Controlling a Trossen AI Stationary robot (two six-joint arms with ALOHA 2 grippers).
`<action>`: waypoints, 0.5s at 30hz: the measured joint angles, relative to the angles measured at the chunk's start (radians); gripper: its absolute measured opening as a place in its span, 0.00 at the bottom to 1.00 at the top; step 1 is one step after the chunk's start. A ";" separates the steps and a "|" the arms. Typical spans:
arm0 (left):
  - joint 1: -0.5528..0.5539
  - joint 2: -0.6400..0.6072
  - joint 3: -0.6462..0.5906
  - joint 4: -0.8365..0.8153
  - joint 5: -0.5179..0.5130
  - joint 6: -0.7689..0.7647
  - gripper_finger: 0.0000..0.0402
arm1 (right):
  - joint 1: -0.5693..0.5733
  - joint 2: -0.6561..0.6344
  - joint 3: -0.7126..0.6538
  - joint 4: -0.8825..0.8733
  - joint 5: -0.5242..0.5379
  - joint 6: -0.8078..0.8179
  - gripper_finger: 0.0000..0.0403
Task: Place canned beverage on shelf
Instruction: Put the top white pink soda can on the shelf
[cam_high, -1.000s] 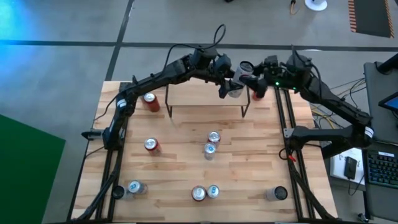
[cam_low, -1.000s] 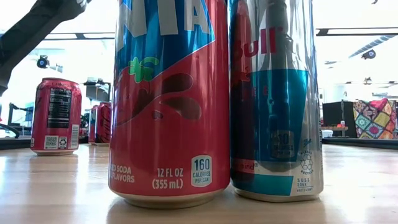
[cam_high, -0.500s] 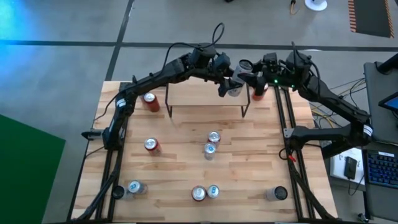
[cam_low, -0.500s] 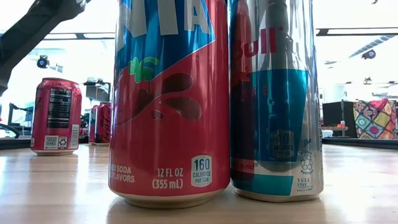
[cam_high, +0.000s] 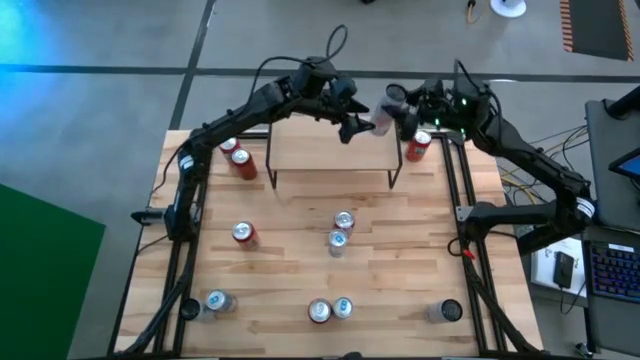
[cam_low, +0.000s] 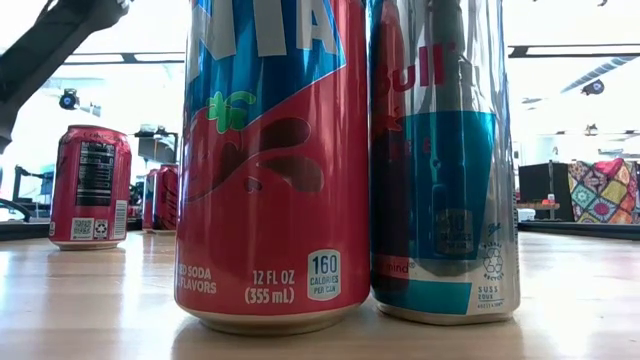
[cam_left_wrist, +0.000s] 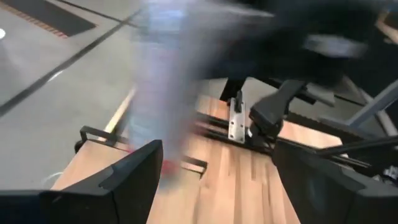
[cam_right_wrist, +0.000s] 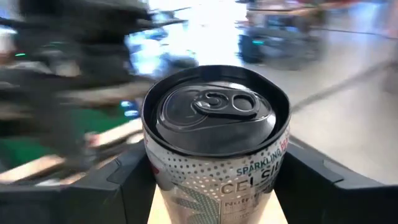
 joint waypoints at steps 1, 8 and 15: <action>-0.002 -0.008 0.001 -0.018 -0.011 0.012 0.73 | -0.008 0.013 -0.001 -0.001 0.010 -0.007 0.62; 0.003 -0.048 -0.001 -0.148 -0.161 0.067 0.73 | -0.065 0.081 -0.013 0.012 -0.024 -0.081 0.62; 0.002 -0.114 -0.001 -0.158 -0.218 0.078 0.70 | -0.113 0.166 -0.017 0.067 0.007 -0.133 0.62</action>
